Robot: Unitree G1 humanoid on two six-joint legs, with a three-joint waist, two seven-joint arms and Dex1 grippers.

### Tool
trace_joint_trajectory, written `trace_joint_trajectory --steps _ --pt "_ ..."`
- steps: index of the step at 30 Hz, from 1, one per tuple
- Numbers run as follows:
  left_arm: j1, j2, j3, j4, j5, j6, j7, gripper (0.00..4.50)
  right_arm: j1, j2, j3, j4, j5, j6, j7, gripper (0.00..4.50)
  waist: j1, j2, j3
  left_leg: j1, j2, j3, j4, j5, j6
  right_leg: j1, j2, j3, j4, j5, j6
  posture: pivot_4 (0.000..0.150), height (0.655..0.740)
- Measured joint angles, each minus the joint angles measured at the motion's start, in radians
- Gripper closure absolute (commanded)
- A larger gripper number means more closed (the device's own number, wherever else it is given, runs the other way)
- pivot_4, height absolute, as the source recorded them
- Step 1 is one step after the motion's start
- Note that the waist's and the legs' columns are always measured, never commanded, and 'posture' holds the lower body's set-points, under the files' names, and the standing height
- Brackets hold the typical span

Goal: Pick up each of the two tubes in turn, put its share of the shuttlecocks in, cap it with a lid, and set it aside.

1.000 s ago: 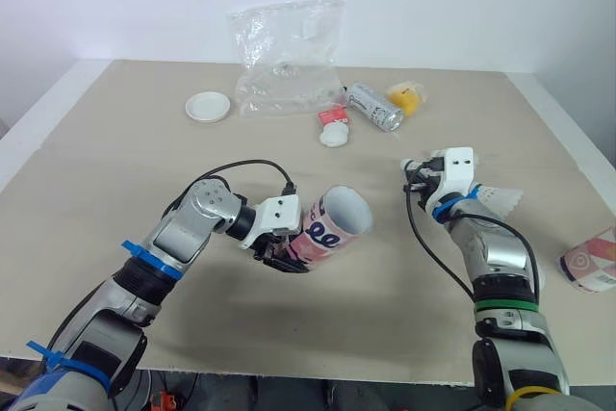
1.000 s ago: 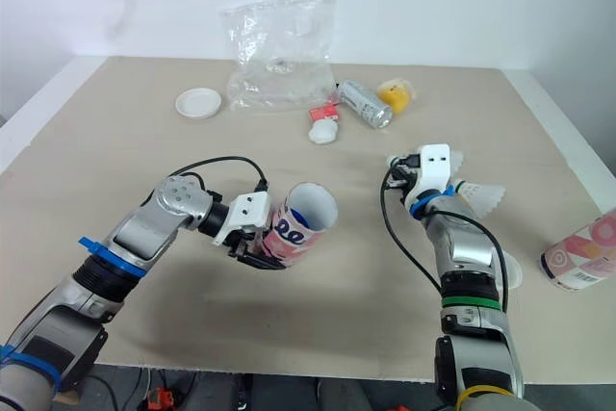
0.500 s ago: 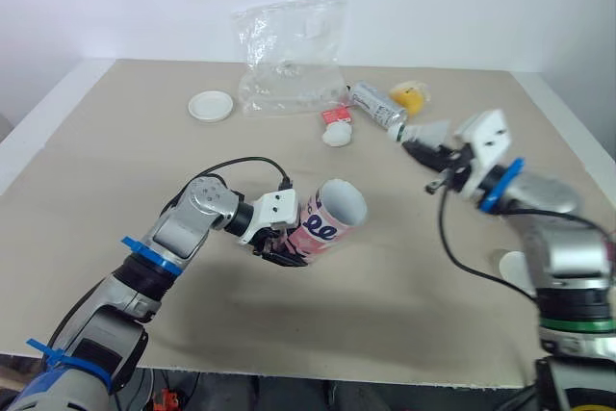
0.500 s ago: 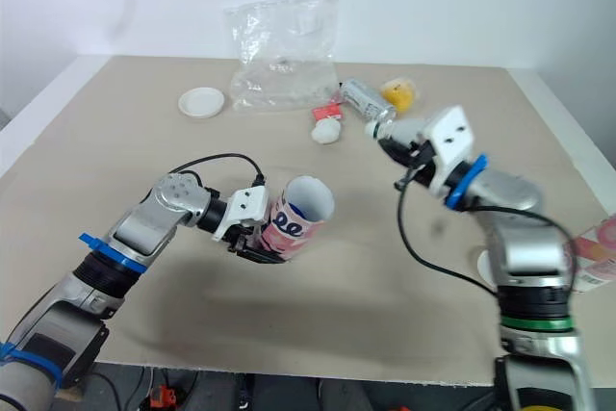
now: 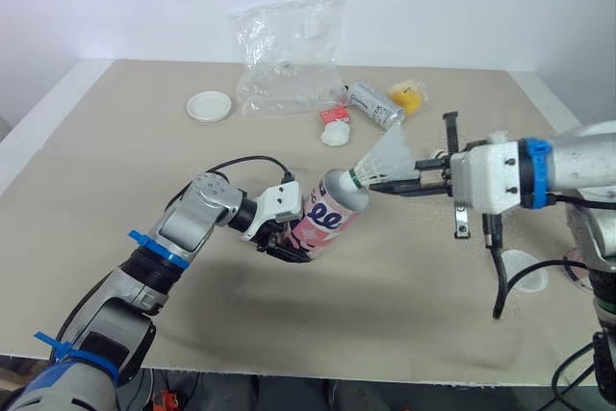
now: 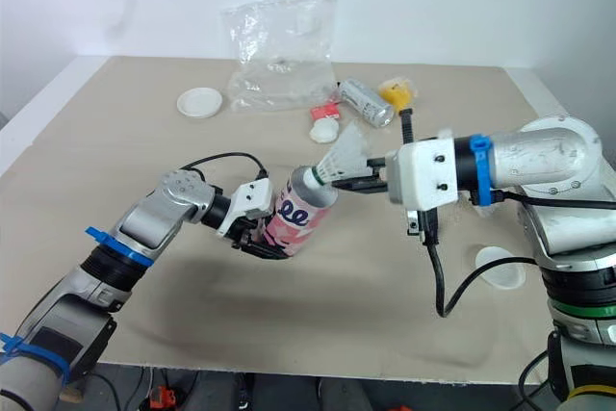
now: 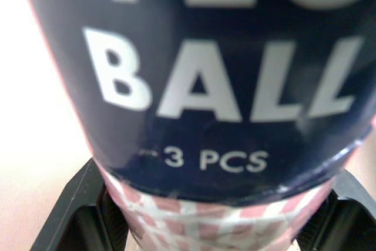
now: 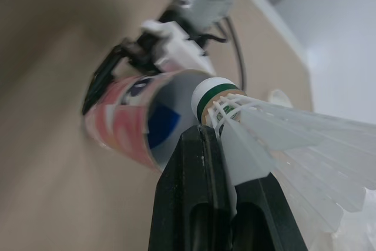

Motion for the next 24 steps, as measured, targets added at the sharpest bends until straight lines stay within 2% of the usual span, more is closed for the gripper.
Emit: trace_joint_trajectory --steps 10,14,15,16,21,22,24 --pt "0.0 -0.005 0.0 -0.011 0.009 0.012 0.028 1.59 -0.061 0.023 0.106 0.08 -0.095 -0.108 0.053 4.48 0.0 0.0 0.0 0.0 0.0 0.0 0.0 0.0 0.0 0.0 0.0 0.0 0.0 0.0 0.0 0.15 0.74" --pt "0.0 -0.005 0.0 -0.013 0.01 0.012 0.031 1.59 -0.079 0.027 0.114 0.086 -0.096 -0.126 0.07 3.24 0.0 0.0 0.0 0.0 0.0 0.0 0.0 0.0 0.0 0.0 0.0 0.0 0.0 0.0 -0.001 0.15 0.74" --pt "0.0 -0.005 0.0 -0.013 0.01 0.013 0.034 1.59 -0.086 0.03 0.114 0.086 -0.088 -0.12 0.076 2.63 0.0 0.0 0.0 0.0 0.0 0.0 0.0 0.0 0.0 0.0 0.0 0.0 0.0 0.001 -0.003 0.15 0.74" --pt "0.0 -0.005 0.0 -0.013 0.011 0.013 0.034 1.59 -0.088 0.03 0.114 0.086 -0.087 -0.12 0.076 2.55 0.0 0.0 0.0 0.0 0.0 0.0 0.0 0.0 0.0 0.0 0.0 0.0 0.0 0.001 -0.003 0.15 0.74" --pt "0.0 -0.004 0.0 -0.013 0.012 0.014 0.048 1.59 -0.1 0.031 0.104 0.083 -0.028 -0.051 0.077 0.37 0.0 0.0 0.0 0.0 0.0 0.0 0.001 0.0 0.0 0.0 0.0 0.0 0.001 0.002 -0.003 0.15 0.74" --pt "0.0 -0.004 0.0 -0.013 0.012 0.014 0.049 1.59 -0.099 0.031 0.101 0.083 -0.022 -0.043 0.076 0.07 0.0 0.0 0.0 0.0 0.0 0.0 0.001 0.0 0.0 0.0 0.0 0.0 0.001 0.002 -0.003 0.15 0.74" --pt "0.0 -0.002 0.0 -0.014 0.012 0.014 0.049 1.59 -0.086 0.034 0.042 0.073 0.053 0.068 0.027 0.07 0.001 0.0 0.0 0.0 0.0 0.0 0.001 0.0 0.0 0.0 0.0 0.0 0.001 0.002 -0.004 0.15 0.74"
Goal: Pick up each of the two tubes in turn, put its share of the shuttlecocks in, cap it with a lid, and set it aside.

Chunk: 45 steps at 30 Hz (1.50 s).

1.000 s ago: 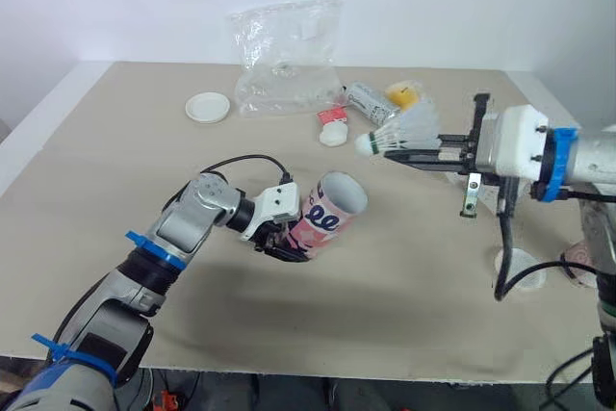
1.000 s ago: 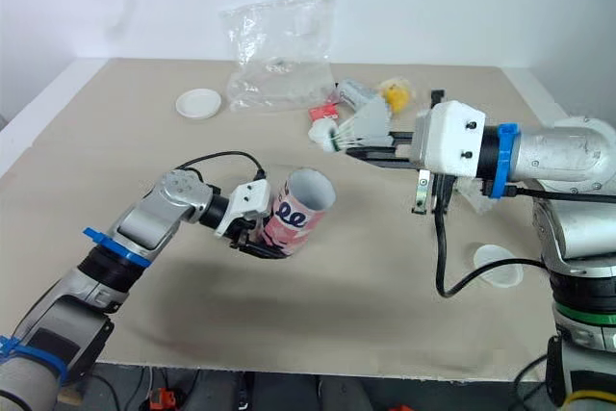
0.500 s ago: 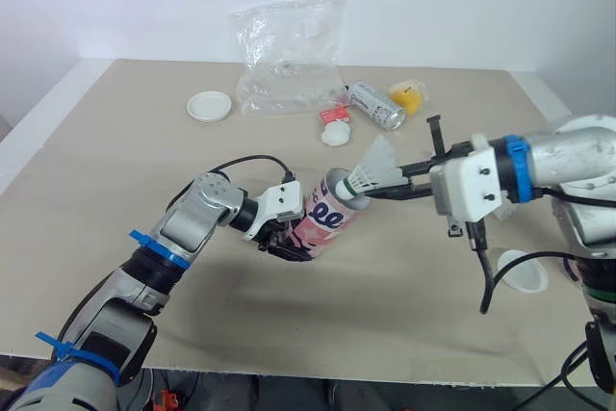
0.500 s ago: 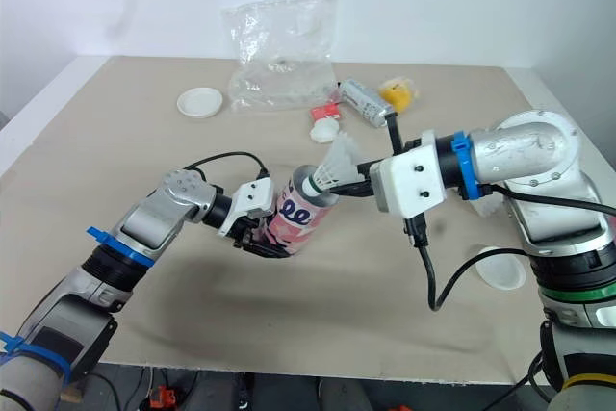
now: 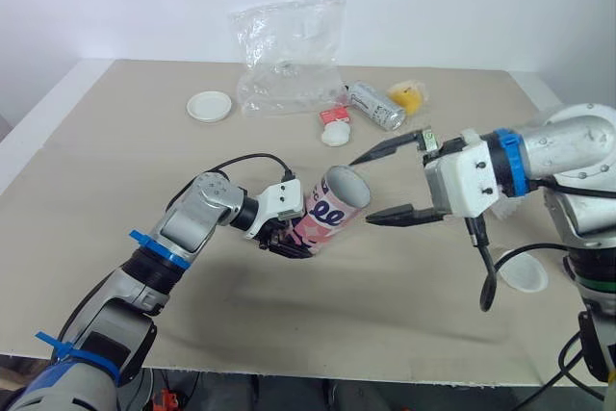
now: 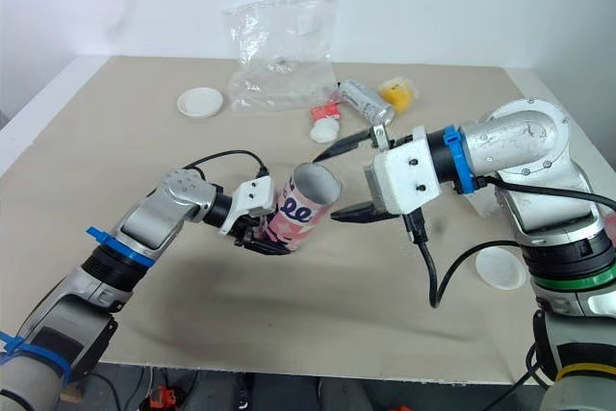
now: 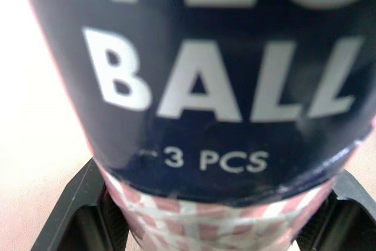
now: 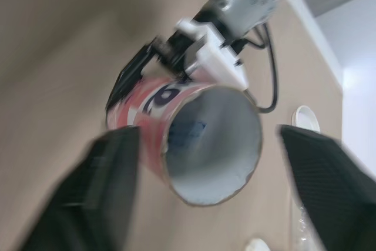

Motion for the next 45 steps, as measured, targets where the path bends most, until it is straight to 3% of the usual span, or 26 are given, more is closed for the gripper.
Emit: trace_joint_trajectory --steps 7,12,15,23,29,45 --pt "0.002 0.005 -0.002 -0.009 0.001 0.0 0.0 1.59 0.198 0.023 -0.294 -0.001 0.146 0.359 -0.309 0.07 0.004 -0.001 0.0 0.0 0.0 -0.002 0.0 0.0 0.0 0.002 0.0 -0.002 0.0 0.001 -0.002 0.15 0.74" --pt "0.013 0.001 -0.004 -0.042 -0.001 0.011 0.001 1.59 0.494 0.162 -0.533 0.02 0.1 0.451 -0.623 0.07 0.006 -0.001 -0.001 -0.001 -0.001 -0.003 0.0 0.0 0.0 0.001 -0.001 -0.003 0.001 0.0 -0.001 0.15 0.74" --pt "0.021 -0.004 -0.005 -0.064 -0.003 0.028 0.005 1.59 0.611 0.212 -0.596 0.013 0.083 0.47 -0.72 0.07 0.004 0.001 -0.001 -0.001 -0.002 -0.002 0.0 0.0 0.0 0.0 -0.001 -0.001 0.003 -0.001 0.0 0.15 0.74" --pt "0.048 -0.019 -0.014 -0.106 0.0 0.067 0.05 1.59 0.75 0.221 -0.659 -0.006 0.085 0.476 -0.756 0.07 -0.001 0.001 -0.001 0.004 -0.001 -0.001 0.001 0.001 0.002 0.003 0.0 0.0 0.004 -0.002 0.004 0.15 0.74" --pt "0.048 -0.036 -0.014 -0.108 0.001 0.094 0.089 1.59 0.771 0.213 -0.655 0.034 0.097 0.48 -0.723 0.07 -0.002 0.001 -0.001 0.004 -0.002 0.0 0.003 0.001 0.002 0.003 0.0 0.001 0.004 -0.001 0.005 0.15 0.74" --pt "0.049 -0.016 -0.015 -0.144 0.0 0.111 0.107 1.59 0.596 0.205 -0.506 0.394 0.029 0.338 -0.633 0.07 -0.002 0.001 -0.001 0.004 -0.002 0.0 0.002 0.001 0.002 0.003 0.0 0.001 0.004 -0.002 0.005 0.15 0.74"
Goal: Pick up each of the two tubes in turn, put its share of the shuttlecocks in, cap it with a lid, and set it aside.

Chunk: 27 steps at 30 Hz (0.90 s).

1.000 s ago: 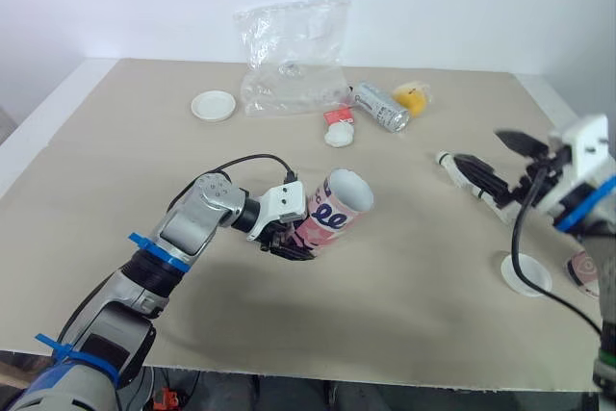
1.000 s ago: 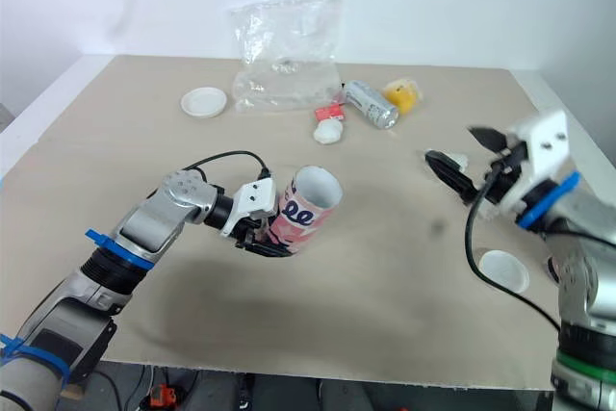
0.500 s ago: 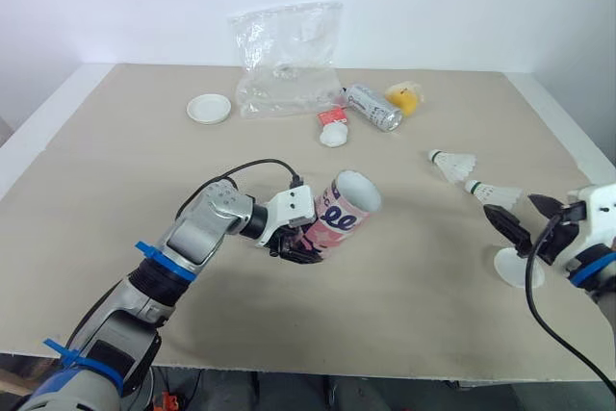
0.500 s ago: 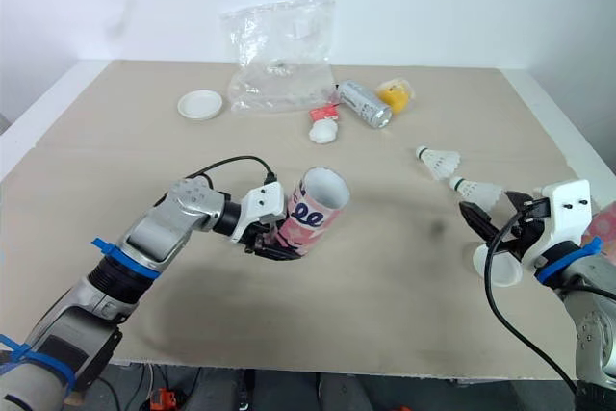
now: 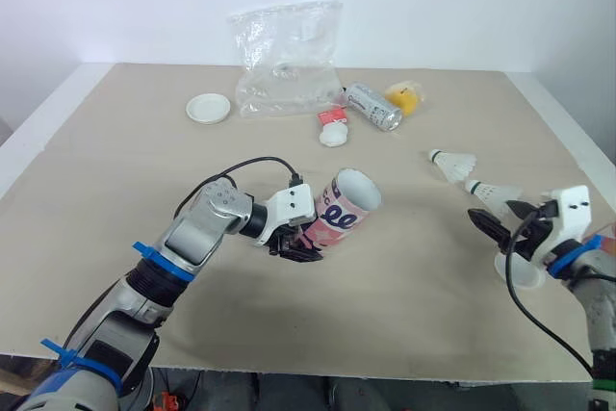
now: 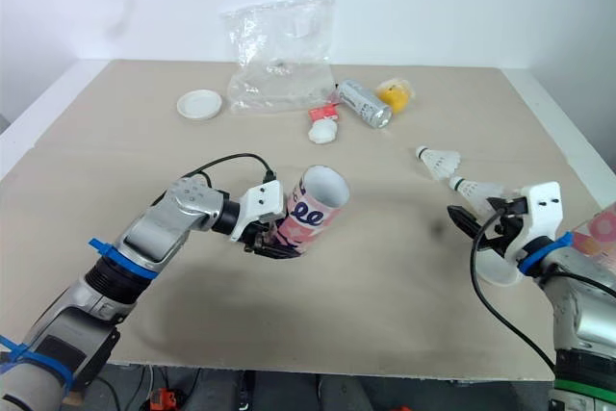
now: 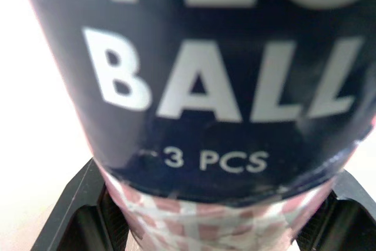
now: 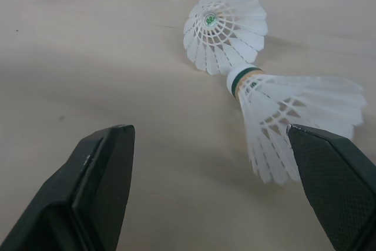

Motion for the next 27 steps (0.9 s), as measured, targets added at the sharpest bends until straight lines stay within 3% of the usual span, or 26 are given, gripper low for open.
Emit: trace_joint_trajectory --steps 17,20,24,26,27 --pt "0.004 0.022 0.0 -0.002 0.0 0.001 0.002 1.59 -0.181 0.001 0.097 0.239 -0.06 -0.103 0.033 0.07 0.0 0.0 0.0 0.0 0.0 0.0 0.0 0.0 0.0 0.0 0.0 0.0 0.0 0.0 0.0 0.15 0.74" --pt "0.004 0.022 0.0 -0.002 0.001 0.001 0.001 1.59 -0.192 0.001 0.106 0.269 -0.066 -0.116 0.033 0.9 0.0 0.0 0.0 0.0 0.0 0.0 0.0 0.0 0.0 0.0 0.0 0.0 0.0 0.0 0.0 0.15 0.74" --pt "0.004 0.025 0.0 -0.002 0.001 0.001 0.001 1.59 -0.213 0.001 0.109 0.316 -0.08 -0.127 0.027 2.92 0.0 0.0 0.0 0.0 0.0 0.0 0.0 0.0 0.0 0.0 0.0 0.0 0.0 0.0 0.0 0.15 0.74" --pt "0.004 0.027 0.0 -0.002 0.001 0.0 0.001 1.59 -0.219 0.001 0.109 0.325 -0.083 -0.129 0.023 3.55 0.0 0.0 0.0 0.0 0.0 0.0 0.0 0.0 0.0 0.0 0.0 0.0 0.0 0.0 0.0 0.15 0.74" --pt "0.004 0.028 0.0 -0.002 0.001 -0.001 0.001 1.59 -0.222 0.002 0.109 0.332 -0.086 -0.133 0.018 4.39 0.0 0.0 0.0 0.0 0.0 0.0 0.0 0.0 0.0 0.0 0.0 0.0 0.0 0.0 0.0 0.15 0.74"
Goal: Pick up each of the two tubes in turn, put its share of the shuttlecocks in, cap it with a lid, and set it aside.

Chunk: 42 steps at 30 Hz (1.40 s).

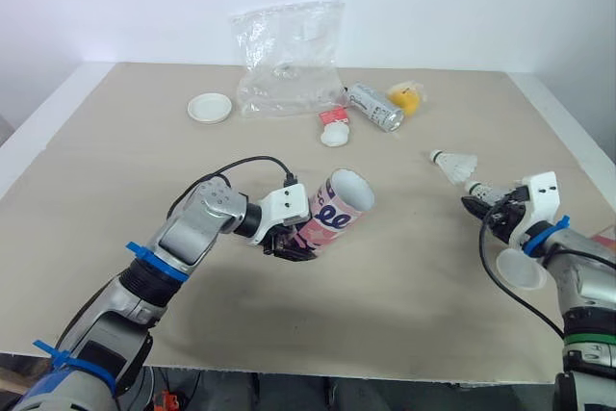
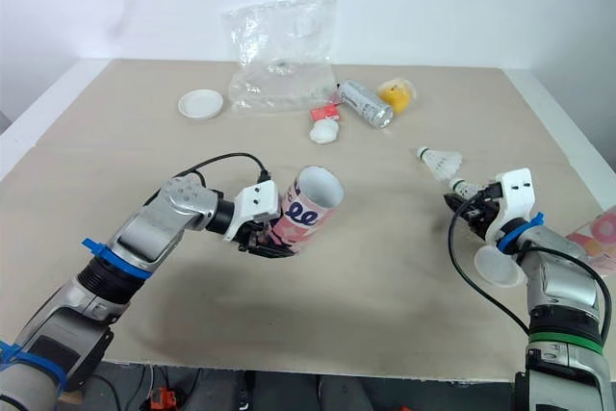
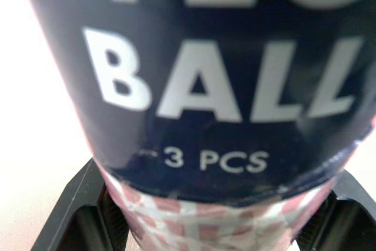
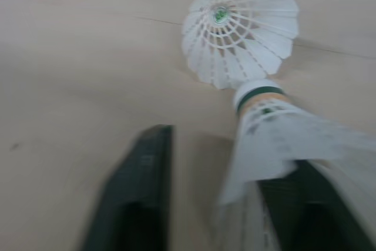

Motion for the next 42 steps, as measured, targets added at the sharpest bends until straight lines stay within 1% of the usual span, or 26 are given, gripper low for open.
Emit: trace_joint_trajectory --steps 1,7,9,11,16,17,18,19,21,23,25,26,30,33,37,42 --pt "0.0 0.001 0.0 0.0 0.0 0.0 0.0 1.59 0.0 0.0 0.0 0.002 -0.002 -0.002 -0.002 4.47 0.0 0.0 0.0 0.0 0.0 0.0 0.0 0.0 0.0 0.0 0.0 0.0 0.0 0.0 0.0 0.15 0.74" --pt "0.0 0.004 0.0 0.002 0.0 -0.006 0.0 1.59 0.002 0.0 0.0 0.0 -0.004 -0.017 -0.013 4.47 0.0 0.0 0.0 0.0 0.0 0.0 0.0 0.0 0.0 0.0 0.0 0.0 0.0 0.0 0.0 0.15 0.74" --pt "0.0 0.005 0.0 0.003 0.0 -0.009 0.0 1.59 0.013 0.0 -0.001 -0.02 -0.004 -0.019 -0.02 4.47 0.0 0.0 0.0 0.0 0.0 0.0 0.0 0.0 0.0 0.0 0.0 0.0 0.0 0.0 0.0 0.15 0.74" --pt "-0.001 0.005 0.0 0.005 0.0 -0.016 -0.001 1.59 0.045 0.0 -0.004 -0.08 -0.001 -0.014 -0.029 4.47 0.0 0.0 0.0 0.0 0.0 0.0 0.0 0.0 0.0 0.0 0.0 0.0 0.0 0.0 0.0 0.15 0.74" --pt "-0.007 0.006 0.0 0.025 0.0 -0.031 -0.004 1.59 0.171 -0.034 -0.01 -0.376 0.029 0.056 -0.021 4.47 0.001 0.0 0.0 0.0 0.0 0.0 -0.001 0.0 0.0 0.0 0.0 0.0 0.0 -0.001 0.0 0.15 0.74" --pt "-0.01 0.007 0.0 0.037 0.0 -0.039 -0.008 1.59 0.19 -0.067 -0.023 -0.486 0.047 0.086 -0.01 4.47 0.001 0.001 0.0 0.0 0.0 0.0 -0.001 0.0 0.0 0.0 0.0 0.0 0.0 -0.001 0.0 0.15 0.74" --pt "-0.011 0.008 0.0 0.04 0.0 -0.041 -0.01 1.59 0.19 -0.077 -0.028 -0.514 0.053 0.093 -0.007 4.47 0.001 0.001 0.0 0.0 0.0 0.0 -0.001 0.0 0.0 0.0 0.0 0.0 0.0 -0.001 0.0 0.15 0.74" --pt "-0.018 0.007 0.0 0.049 0.001 -0.048 -0.018 1.59 0.19 -0.124 -0.038 -0.6 0.07 0.112 0.016 4.47 0.0 0.001 0.001 0.0 0.0 0.0 0.0 0.0 0.0 -0.001 0.0 0.0 0.0 0.0 0.001 0.15 0.74" --pt "-0.026 0.006 0.0 0.069 0.002 -0.061 -0.024 1.59 0.159 -0.204 -0.039 -0.712 0.088 0.118 0.067 4.47 -0.001 0.001 0.001 0.001 0.0 0.0 0.0 0.0 0.0 0.0 0.0 0.0 0.0 0.0 0.0 0.15 0.74" --pt "-0.031 0.003 -0.002 0.081 0.005 -0.069 -0.029 1.59 0.105 -0.258 -0.035 -0.798 0.11 0.115 0.117 4.47 -0.001 0.0 0.001 0.001 0.001 -0.001 0.0 0.0 0.0 0.0 0.0 -0.001 0.0 0.0 -0.001 0.15 0.74" --pt "-0.038 -0.001 -0.002 0.091 0.007 -0.074 -0.038 1.59 0.046 -0.313 0.016 -0.855 0.114 0.089 0.193 4.47 0.0 0.0 0.001 0.001 0.001 0.0 0.0 0.0 0.0 0.0 0.0 -0.001 0.0 -0.001 -0.002 0.15 0.74" --pt "-0.043 -0.004 -0.002 0.101 0.008 -0.08 -0.043 1.59 0.005 -0.345 0.07 -0.881 0.11 0.055 0.25 4.47 0.0 0.0 0.001 0.0 0.001 0.0 0.0 0.0 0.0 -0.001 0.0 -0.001 0.0 -0.001 -0.002 0.15 0.74" --pt "-0.051 -0.017 -0.002 0.119 0.008 -0.087 -0.051 1.59 -0.111 -0.369 0.214 -0.909 0.08 -0.052 0.393 4.47 0.0 0.0 0.001 -0.001 0.001 0.001 0.0 0.0 -0.001 -0.001 -0.001 -0.001 -0.003 0.0 -0.001 0.15 0.74" --pt "-0.054 -0.021 -0.002 0.121 0.008 -0.089 -0.057 1.59 -0.193 -0.361 0.31 -0.871 0.032 -0.131 0.471 4.47 0.002 0.0 0.001 -0.003 0.001 0.0 -0.001 -0.001 -0.001 -0.002 -0.001 -0.001 -0.004 -0.001 -0.001 0.15 0.74" --pt "-0.058 -0.024 -0.002 0.121 0.01 -0.086 -0.061 1.59 -0.288 -0.324 0.391 -0.778 -0.029 -0.225 0.541 4.47 0.002 0.0 0.001 -0.003 0.001 0.0 -0.001 -0.001 -0.001 -0.003 -0.001 -0.001 -0.004 -0.001 -0.001 0.15 0.74" --pt "-0.058 -0.025 -0.002 0.118 0.009 -0.081 -0.06 1.59 -0.327 -0.291 0.441 -0.718 -0.064 -0.293 0.599 4.47 0.003 0.0 0.001 -0.004 0.001 0.0 -0.002 -0.001 -0.001 -0.003 -0.001 -0.002 -0.004 -0.001 -0.001 0.15 0.74"
